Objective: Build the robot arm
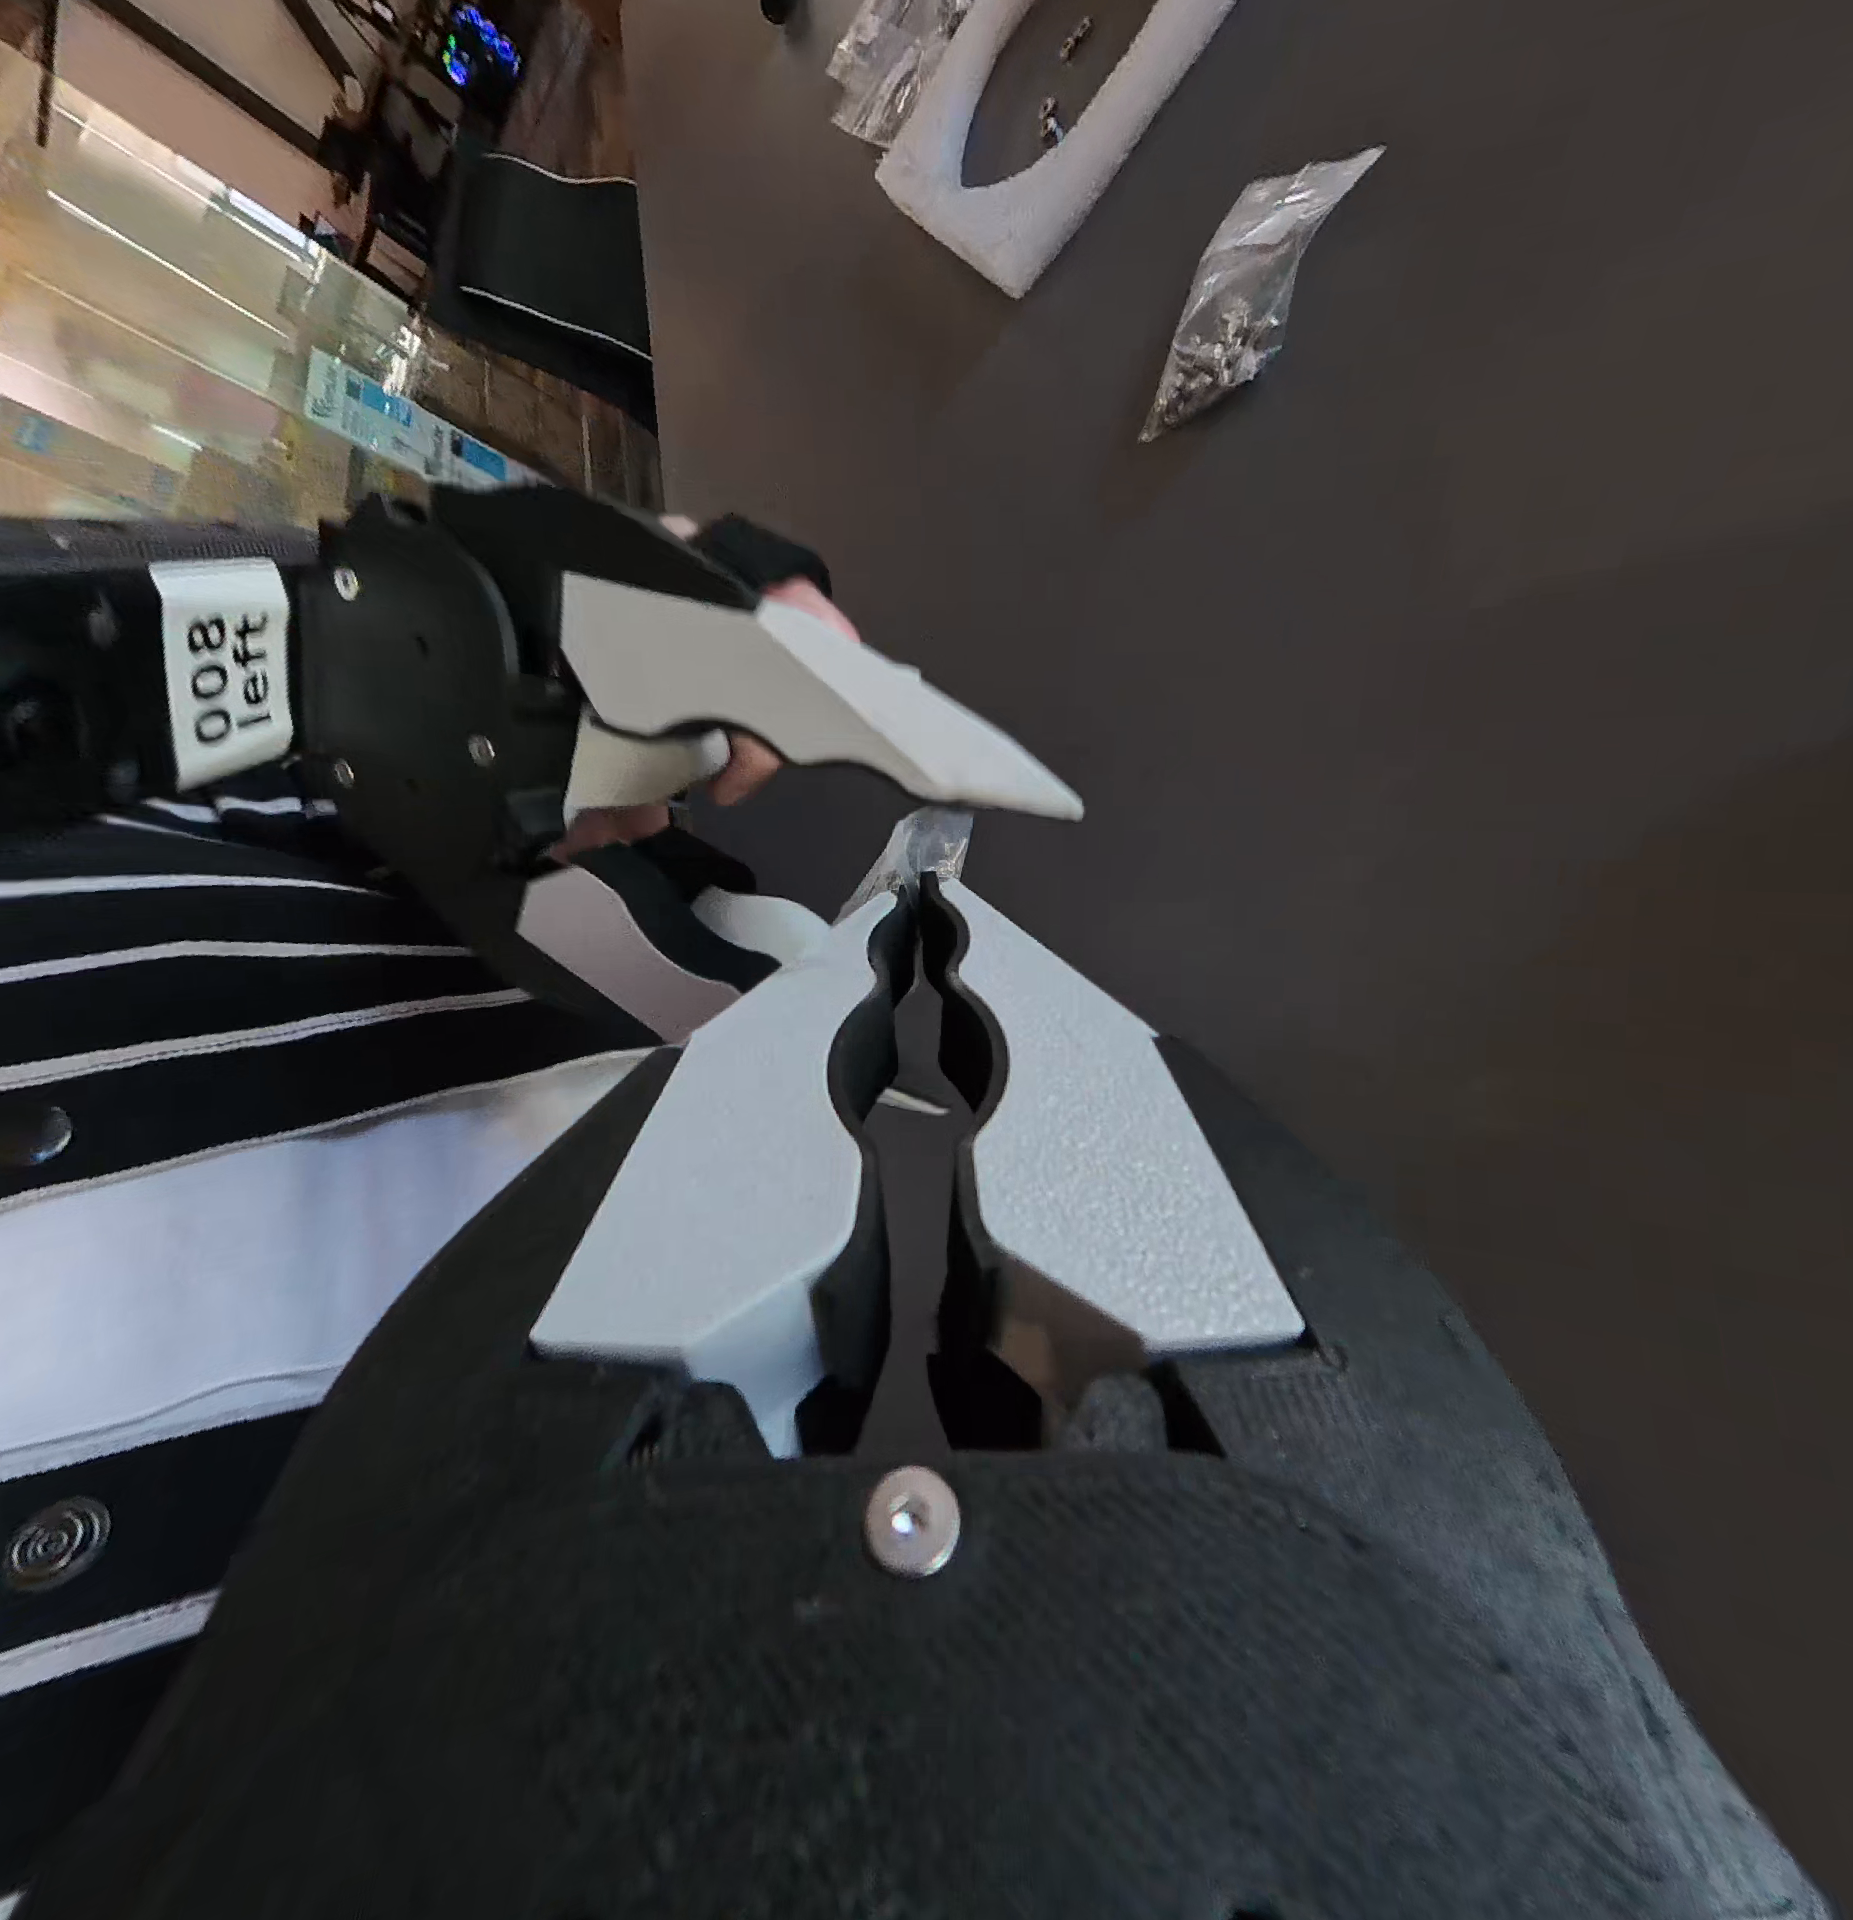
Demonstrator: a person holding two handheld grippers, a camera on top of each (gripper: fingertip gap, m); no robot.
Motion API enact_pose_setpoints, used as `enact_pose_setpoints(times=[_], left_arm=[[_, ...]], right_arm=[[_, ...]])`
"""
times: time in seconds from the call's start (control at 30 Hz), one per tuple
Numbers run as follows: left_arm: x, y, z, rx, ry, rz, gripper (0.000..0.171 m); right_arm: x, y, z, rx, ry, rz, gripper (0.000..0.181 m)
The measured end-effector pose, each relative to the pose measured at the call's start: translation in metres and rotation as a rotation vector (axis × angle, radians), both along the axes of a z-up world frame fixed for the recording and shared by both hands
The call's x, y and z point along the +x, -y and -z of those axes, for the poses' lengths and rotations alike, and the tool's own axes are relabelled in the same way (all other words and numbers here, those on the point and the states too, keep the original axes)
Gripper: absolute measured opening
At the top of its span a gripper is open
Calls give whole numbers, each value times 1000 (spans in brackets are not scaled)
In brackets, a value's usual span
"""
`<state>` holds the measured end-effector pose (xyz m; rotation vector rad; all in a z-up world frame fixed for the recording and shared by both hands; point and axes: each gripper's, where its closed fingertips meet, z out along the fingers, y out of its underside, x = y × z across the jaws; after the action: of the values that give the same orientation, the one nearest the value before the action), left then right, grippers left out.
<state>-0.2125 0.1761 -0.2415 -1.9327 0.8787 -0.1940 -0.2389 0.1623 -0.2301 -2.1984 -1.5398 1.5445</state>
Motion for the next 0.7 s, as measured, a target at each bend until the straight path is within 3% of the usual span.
enact_pose_setpoints(times=[0.1, 0.43, 0.6, 0.7], left_arm=[[-5, -6, 4, 18, -45, -39, 40], [-11, -10, -4, 57, 14, -46, 22], [-21, -14, -5, 35, 60, -74, 17], [-33, -17, -6, 7, 119, -129, 18]], right_arm=[[-2, -1, 4, -7, 22, 18, 0], [-4, -11, 4, -36, 52, 64, 1], [-7, -21, -10, -67, -73, 62, 8], [-7, -35, -26, -91, -194, 103, 24]])
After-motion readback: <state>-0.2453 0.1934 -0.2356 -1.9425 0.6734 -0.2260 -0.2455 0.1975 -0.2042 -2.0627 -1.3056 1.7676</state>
